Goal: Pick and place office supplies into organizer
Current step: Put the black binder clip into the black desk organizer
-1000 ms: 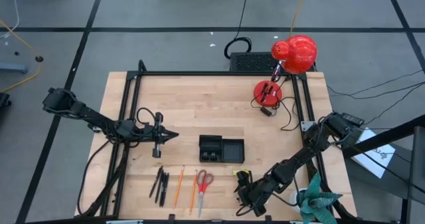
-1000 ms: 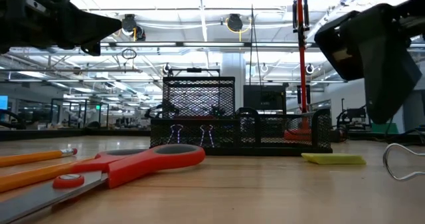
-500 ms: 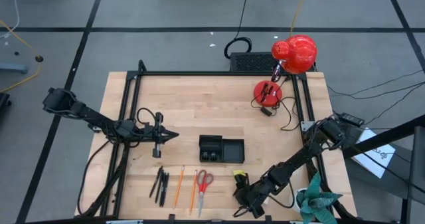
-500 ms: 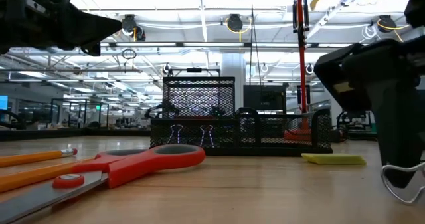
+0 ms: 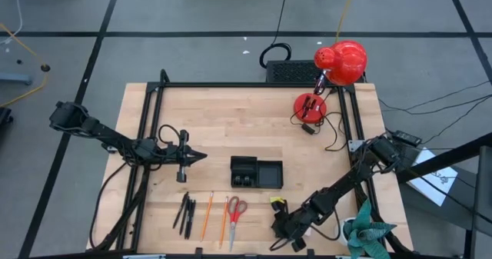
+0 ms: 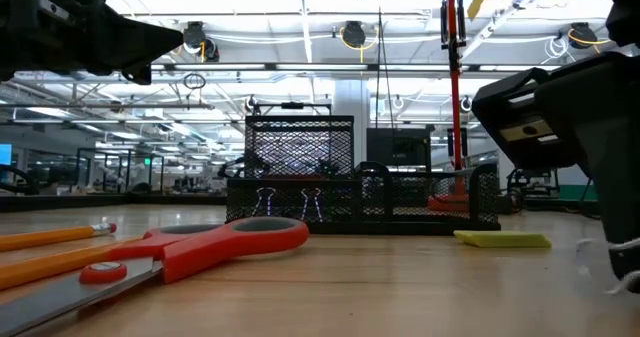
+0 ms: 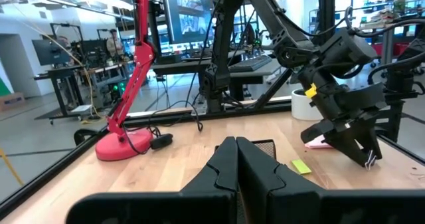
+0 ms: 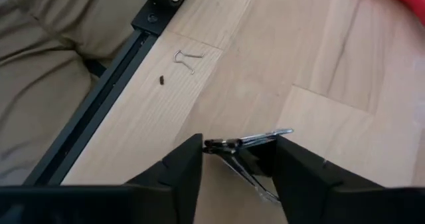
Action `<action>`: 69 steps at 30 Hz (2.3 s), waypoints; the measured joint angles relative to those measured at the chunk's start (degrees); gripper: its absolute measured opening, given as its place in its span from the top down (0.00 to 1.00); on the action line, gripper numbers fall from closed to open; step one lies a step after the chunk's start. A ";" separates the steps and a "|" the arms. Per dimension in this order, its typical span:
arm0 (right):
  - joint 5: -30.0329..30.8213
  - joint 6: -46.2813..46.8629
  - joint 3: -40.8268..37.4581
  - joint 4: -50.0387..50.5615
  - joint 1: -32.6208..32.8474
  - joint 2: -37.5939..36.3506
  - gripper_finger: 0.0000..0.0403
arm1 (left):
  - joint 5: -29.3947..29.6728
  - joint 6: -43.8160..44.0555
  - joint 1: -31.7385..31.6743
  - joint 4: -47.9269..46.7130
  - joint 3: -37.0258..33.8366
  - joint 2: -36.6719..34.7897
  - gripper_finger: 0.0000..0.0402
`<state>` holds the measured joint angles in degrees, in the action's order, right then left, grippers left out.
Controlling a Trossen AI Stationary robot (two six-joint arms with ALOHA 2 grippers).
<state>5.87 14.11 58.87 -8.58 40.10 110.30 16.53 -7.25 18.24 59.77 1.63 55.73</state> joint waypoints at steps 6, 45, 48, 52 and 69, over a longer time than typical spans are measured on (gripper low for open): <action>0.02 -1.28 0.00 -0.01 -0.19 0.00 0.77 | 0.00 0.00 0.00 0.00 0.00 0.02 0.99; 10.53 -19.50 -36.75 -26.64 -11.15 -48.97 0.79 | 0.79 -1.83 0.00 -1.77 0.00 0.02 0.99; 15.44 -19.04 -42.36 -31.42 -11.15 -50.29 0.80 | 2.40 -1.63 0.00 -1.81 0.00 0.02 0.99; 18.32 -17.86 -48.32 -40.81 -11.15 -50.56 0.81 | 3.06 -1.58 0.00 -1.81 0.00 0.02 0.99; 14.58 -19.96 -35.84 -36.47 -11.13 -37.71 0.80 | 3.58 -2.73 0.00 -1.70 0.00 0.00 0.99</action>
<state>20.44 -5.85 23.03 -45.05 28.97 72.59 20.12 -9.98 18.24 58.06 1.63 55.72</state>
